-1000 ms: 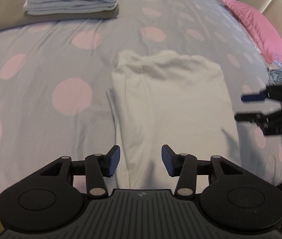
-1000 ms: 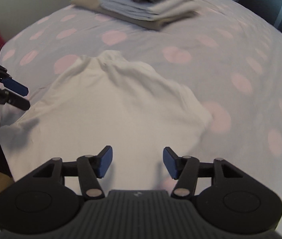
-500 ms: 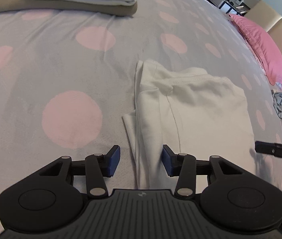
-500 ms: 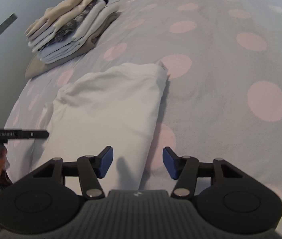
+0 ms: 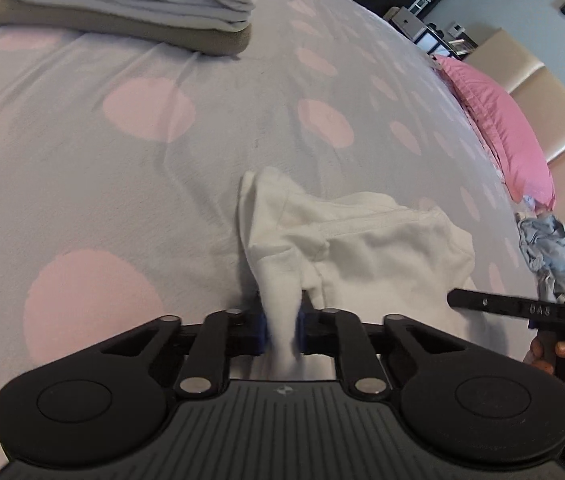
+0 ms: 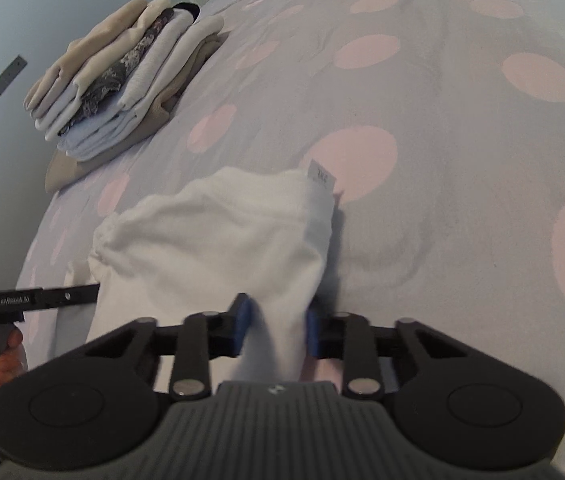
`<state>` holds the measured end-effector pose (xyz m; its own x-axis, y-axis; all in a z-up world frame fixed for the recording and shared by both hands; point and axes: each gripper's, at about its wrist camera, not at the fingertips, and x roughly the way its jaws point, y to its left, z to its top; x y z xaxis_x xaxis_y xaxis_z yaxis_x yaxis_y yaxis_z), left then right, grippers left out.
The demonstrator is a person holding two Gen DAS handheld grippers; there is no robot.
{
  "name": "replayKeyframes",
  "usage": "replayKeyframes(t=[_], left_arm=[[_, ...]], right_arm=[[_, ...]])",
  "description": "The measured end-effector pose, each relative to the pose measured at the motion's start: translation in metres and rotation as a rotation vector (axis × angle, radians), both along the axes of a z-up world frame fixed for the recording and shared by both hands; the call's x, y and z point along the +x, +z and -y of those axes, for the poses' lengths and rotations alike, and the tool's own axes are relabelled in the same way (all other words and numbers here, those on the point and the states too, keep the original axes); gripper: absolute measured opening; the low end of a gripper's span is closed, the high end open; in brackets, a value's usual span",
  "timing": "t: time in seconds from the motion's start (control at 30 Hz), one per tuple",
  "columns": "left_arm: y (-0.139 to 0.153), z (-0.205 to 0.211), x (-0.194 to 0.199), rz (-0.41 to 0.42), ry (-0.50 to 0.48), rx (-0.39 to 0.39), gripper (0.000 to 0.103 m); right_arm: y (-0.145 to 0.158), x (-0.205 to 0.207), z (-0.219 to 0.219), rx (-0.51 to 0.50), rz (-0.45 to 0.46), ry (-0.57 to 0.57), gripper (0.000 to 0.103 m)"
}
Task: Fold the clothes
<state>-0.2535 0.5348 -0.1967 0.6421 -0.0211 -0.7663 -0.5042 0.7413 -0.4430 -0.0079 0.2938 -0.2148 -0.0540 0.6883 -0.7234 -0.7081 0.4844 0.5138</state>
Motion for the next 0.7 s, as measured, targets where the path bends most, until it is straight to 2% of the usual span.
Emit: replayKeyframes(t=[0.07,0.17,0.27,0.4,0.53,0.7], left_arm=[[0.005,0.006,0.001,-0.007,-0.006,0.038,0.009],[0.016,0.011,-0.003,0.01,0.015,0.055,0.009],[0.036,0.021,-0.008,0.023,0.014,0.104,0.008],[0.069,0.034,-0.021,0.015,0.035,0.184,0.008],[0.096,0.036,-0.044,0.001,0.091,0.222,0.008],[0.123,0.028,-0.079,-0.028,0.147,0.262,0.008]], right_arm=[[0.0,0.001,0.002,0.014,-0.005,-0.015,0.01],[0.008,-0.002,0.006,0.038,0.012,-0.021,0.008],[0.023,-0.005,0.008,0.061,0.033,-0.012,0.007],[0.054,-0.016,-0.003,0.081,0.102,0.062,0.006],[0.086,-0.026,-0.024,0.115,0.148,0.14,0.006],[0.12,-0.04,-0.078,0.146,0.178,0.247,0.006]])
